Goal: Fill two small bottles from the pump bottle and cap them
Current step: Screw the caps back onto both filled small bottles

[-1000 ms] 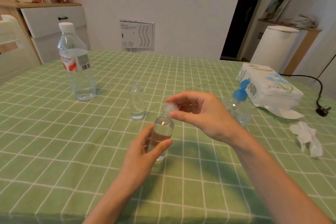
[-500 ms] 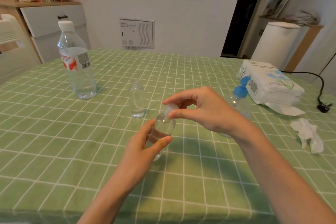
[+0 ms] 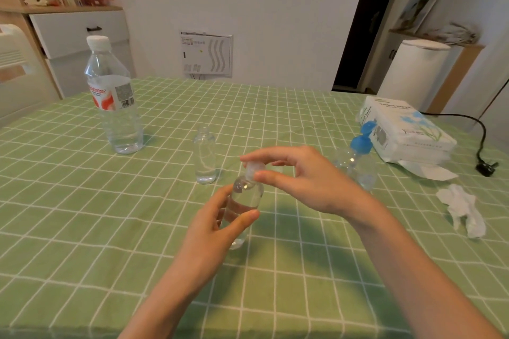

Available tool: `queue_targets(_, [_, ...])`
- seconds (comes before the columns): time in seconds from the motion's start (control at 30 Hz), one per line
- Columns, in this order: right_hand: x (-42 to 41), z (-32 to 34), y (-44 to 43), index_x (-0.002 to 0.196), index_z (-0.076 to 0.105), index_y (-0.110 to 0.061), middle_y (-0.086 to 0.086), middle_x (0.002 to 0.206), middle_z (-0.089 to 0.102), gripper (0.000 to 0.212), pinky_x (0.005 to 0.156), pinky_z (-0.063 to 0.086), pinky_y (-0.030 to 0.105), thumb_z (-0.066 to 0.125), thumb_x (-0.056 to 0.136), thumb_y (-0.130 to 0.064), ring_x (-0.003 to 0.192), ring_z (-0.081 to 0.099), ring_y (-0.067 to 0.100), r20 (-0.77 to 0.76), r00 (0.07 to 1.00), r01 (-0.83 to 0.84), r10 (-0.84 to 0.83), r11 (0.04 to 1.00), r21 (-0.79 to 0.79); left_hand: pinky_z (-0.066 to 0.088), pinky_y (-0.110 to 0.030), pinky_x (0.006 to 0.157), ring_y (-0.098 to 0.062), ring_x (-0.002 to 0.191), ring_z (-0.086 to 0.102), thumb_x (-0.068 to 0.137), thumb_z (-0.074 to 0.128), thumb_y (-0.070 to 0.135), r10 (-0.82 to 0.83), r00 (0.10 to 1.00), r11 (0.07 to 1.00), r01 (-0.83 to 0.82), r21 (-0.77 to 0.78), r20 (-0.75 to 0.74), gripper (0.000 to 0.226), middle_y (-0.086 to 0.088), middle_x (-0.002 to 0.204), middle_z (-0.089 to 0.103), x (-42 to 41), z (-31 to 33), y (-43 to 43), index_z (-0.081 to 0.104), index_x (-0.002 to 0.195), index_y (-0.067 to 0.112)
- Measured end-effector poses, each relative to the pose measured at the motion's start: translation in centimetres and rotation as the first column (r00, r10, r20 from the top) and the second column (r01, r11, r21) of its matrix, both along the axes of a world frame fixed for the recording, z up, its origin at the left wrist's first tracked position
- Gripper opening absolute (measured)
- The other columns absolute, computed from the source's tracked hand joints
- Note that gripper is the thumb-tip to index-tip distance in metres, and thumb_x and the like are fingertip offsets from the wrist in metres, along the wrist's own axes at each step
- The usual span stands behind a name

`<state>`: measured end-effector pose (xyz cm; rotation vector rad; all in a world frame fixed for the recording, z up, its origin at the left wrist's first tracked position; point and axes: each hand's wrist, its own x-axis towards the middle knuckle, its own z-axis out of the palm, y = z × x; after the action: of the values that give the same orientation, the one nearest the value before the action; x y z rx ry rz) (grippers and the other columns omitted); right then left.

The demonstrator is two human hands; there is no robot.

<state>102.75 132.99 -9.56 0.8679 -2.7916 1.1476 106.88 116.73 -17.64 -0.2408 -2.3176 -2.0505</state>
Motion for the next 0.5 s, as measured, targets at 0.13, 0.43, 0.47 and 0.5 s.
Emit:
queue_targets(0.13, [0.0,-0.1,-0.4,0.083,0.068,-0.023,-0.012,0.082,0.069,0.025,0.075,0.045,0.012,0.074,0.073,-0.046,0.081,0.061,-0.002,-0.082,0.986,0.148,-0.145,0.988,0.031,0.05,-0.027,0.079,-0.011,0.084,0.064,0.065,0.063,0.042,-0.01,1.0,1.0,0.01,-0.01,0.001,0.05,0.006,0.087,0.07,0.3,-0.2,0.3,0.058,0.114,0.034])
queue_targets(0.43, [0.0,-0.2,0.6,0.12,0.063,-0.036,-0.024,0.107,0.063,0.035,0.086,0.031,-0.006,0.066,0.085,-0.037,0.099,0.05,-0.025,-0.01,1.0,0.013,-0.012,0.999,0.035,0.05,-0.019,0.073,-0.009,0.084,0.065,0.065,0.063,0.043,-0.014,1.0,0.999,0.014,0.035,0.003,0.046,0.007,0.092,0.071,0.4,-0.1,0.0,0.058,0.111,0.038])
queue_targets(0.47, [0.0,-0.2,0.4,0.112,0.068,-0.032,-0.023,0.103,0.065,0.028,0.085,0.033,-0.004,0.068,0.084,-0.034,0.097,0.053,-0.022,-0.023,0.999,0.023,-0.022,1.0,0.019,0.05,-0.02,0.074,-0.008,0.084,0.065,0.066,0.063,0.042,-0.016,1.0,0.999,0.016,0.033,-0.002,0.046,0.008,0.092,0.071,0.3,-0.1,0.0,0.058,0.111,0.037])
queue_targets(0.5, [-0.1,-0.3,0.2,0.102,0.07,-0.03,-0.022,0.097,0.067,0.021,0.083,0.037,-0.001,0.071,0.081,-0.034,0.095,0.056,-0.017,-0.036,0.998,0.047,-0.047,0.999,0.004,0.051,-0.021,0.075,-0.008,0.083,0.065,0.066,0.063,0.042,-0.016,1.0,0.999,0.016,0.028,-0.005,0.046,0.009,0.092,0.071,0.3,-0.1,0.1,0.058,0.111,0.036])
